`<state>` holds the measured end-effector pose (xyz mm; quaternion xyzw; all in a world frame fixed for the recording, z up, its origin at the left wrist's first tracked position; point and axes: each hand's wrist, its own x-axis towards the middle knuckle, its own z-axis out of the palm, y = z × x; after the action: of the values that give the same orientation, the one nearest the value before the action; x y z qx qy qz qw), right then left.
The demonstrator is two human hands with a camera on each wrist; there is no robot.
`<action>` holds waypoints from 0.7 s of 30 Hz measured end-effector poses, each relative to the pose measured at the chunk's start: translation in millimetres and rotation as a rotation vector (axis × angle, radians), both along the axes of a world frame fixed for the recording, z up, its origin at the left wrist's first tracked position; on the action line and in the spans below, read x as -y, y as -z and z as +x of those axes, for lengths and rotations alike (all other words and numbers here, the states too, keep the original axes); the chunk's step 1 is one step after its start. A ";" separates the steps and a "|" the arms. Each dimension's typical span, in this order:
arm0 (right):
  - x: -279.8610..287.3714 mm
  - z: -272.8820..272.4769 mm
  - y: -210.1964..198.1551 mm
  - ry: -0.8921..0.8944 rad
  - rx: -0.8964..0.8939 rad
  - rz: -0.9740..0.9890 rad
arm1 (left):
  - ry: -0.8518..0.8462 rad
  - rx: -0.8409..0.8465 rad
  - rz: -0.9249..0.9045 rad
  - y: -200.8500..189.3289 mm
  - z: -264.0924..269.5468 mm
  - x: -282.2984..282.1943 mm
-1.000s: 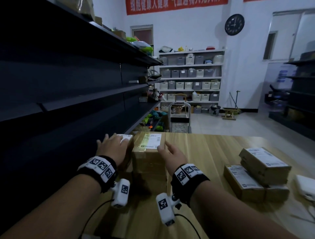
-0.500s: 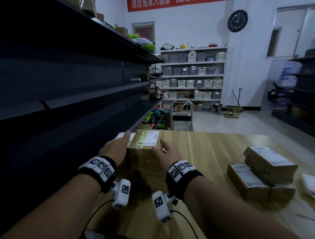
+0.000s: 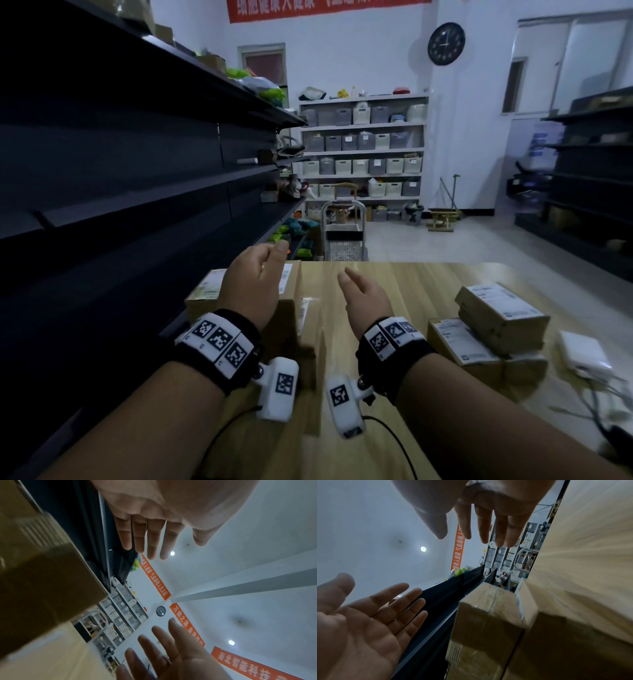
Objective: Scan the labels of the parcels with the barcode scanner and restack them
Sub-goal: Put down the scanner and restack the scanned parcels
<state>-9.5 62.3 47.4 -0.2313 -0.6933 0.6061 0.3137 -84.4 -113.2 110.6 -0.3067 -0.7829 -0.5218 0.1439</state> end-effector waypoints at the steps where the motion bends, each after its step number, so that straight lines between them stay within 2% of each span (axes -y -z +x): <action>1: -6.2 6.3 1.0 0.017 -0.002 0.000 | 0.028 0.007 0.012 1.0 6.9 -7.1; 4: -29.3 26.1 6.8 0.096 -0.007 0.008 | 0.106 0.072 0.055 7.2 28.1 -32.9; 7: -55.1 50.8 7.0 0.174 -0.014 -0.009 | 0.191 0.213 0.093 19.1 50.3 -64.0; 12: -99.1 95.6 10.2 0.293 -0.029 -0.043 | 0.282 0.343 0.087 49.9 74.8 -119.0; 17: -142.8 141.6 15.3 0.458 -0.027 -0.038 | 0.384 0.563 0.115 85.9 90.9 -176.7; 21: -178.5 170.8 17.0 0.634 -0.003 -0.051 | 0.445 0.530 0.060 104.2 102.9 -215.6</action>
<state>161.3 240.8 30.4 -0.4429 -0.5707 0.4956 0.4822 18.6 102.4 6.4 -0.3192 -0.6914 -0.6246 -0.1730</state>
